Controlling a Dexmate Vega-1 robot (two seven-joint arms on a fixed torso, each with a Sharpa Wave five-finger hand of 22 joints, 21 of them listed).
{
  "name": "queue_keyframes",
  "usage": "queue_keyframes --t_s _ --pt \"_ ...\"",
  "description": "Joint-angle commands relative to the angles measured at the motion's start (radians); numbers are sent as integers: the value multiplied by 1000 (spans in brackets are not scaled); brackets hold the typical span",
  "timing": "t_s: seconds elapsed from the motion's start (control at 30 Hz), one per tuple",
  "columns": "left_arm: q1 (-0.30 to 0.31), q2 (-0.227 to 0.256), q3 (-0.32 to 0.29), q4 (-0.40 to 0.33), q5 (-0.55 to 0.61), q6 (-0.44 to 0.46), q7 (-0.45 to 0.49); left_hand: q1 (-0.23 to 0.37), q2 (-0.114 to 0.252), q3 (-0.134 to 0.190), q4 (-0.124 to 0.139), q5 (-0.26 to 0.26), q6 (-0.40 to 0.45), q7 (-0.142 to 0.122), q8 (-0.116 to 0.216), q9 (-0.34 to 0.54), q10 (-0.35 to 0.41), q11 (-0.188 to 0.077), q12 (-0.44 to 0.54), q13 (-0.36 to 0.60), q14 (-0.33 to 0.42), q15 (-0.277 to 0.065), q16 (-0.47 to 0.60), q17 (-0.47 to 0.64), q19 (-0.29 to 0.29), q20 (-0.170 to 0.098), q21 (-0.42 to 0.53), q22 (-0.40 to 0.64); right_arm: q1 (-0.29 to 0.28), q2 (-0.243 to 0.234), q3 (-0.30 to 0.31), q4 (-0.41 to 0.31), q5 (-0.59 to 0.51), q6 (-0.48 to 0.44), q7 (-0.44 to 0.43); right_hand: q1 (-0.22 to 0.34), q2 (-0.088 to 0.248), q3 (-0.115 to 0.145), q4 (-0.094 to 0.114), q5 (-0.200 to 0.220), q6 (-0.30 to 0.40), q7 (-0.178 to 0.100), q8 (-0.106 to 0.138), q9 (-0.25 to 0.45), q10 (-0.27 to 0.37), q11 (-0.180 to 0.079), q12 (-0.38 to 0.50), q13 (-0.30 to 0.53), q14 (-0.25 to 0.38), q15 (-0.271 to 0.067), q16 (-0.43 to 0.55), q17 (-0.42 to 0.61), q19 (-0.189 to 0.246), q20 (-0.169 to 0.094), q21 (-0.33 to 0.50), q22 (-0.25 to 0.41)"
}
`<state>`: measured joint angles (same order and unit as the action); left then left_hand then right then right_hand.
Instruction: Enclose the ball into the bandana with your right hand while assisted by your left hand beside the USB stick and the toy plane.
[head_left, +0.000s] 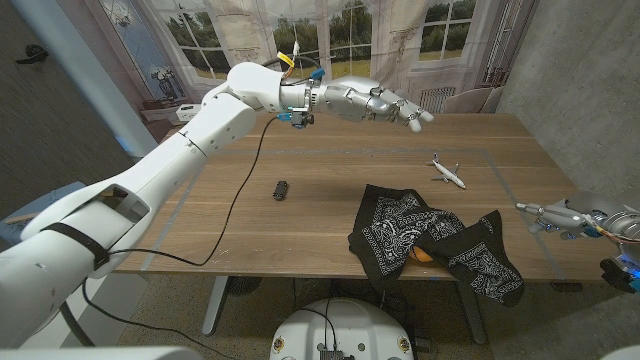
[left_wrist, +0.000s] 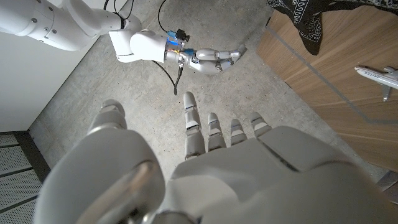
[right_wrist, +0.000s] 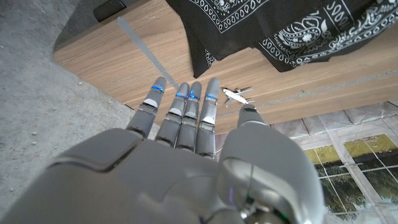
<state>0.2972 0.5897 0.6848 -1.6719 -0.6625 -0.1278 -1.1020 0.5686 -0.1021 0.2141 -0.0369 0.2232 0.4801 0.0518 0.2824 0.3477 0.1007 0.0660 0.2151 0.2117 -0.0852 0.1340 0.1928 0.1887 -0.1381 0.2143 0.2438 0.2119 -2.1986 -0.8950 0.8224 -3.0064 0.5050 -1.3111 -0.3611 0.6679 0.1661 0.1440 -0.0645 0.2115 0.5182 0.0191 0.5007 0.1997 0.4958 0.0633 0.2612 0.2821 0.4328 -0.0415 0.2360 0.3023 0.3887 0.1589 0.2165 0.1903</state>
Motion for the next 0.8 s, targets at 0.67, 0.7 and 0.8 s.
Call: queue_keyframes --t_s 0.67,0.7,0.8 --pt "137 51 -100 -41 9 24 295 -78 21 -62 42 30 -406 -123 -115 -95 -110 20 -7 7 -19 5 0 7 -28 0 -6 9 76 507 -182 280 -646 1063 271 129 -37 67 -54 -34 -271 -76 -229 -7 -182 -22 -61 -22 -137 37 -19 -21 -22 -57 5 3" --pt "157 58 -114 -57 25 8 336 -88 29 -66 49 30 -444 -141 -114 -106 -131 24 -11 8 -30 5 -1 8 -35 0 -8 10 85 510 -186 277 -654 1052 290 117 -36 63 -47 -34 -273 -80 -233 -7 -185 -21 -61 -22 -140 42 -19 -20 -25 -54 4 4" --pt "214 69 -152 -99 59 -41 442 -103 44 -74 59 28 -533 -192 -113 -133 -182 19 -16 8 -75 0 -7 9 -45 -1 -8 13 107 508 -198 256 -682 989 351 89 -39 51 -33 -36 -269 -81 -237 -6 -198 -10 -63 -22 -149 52 -19 -19 -34 -33 2 4"
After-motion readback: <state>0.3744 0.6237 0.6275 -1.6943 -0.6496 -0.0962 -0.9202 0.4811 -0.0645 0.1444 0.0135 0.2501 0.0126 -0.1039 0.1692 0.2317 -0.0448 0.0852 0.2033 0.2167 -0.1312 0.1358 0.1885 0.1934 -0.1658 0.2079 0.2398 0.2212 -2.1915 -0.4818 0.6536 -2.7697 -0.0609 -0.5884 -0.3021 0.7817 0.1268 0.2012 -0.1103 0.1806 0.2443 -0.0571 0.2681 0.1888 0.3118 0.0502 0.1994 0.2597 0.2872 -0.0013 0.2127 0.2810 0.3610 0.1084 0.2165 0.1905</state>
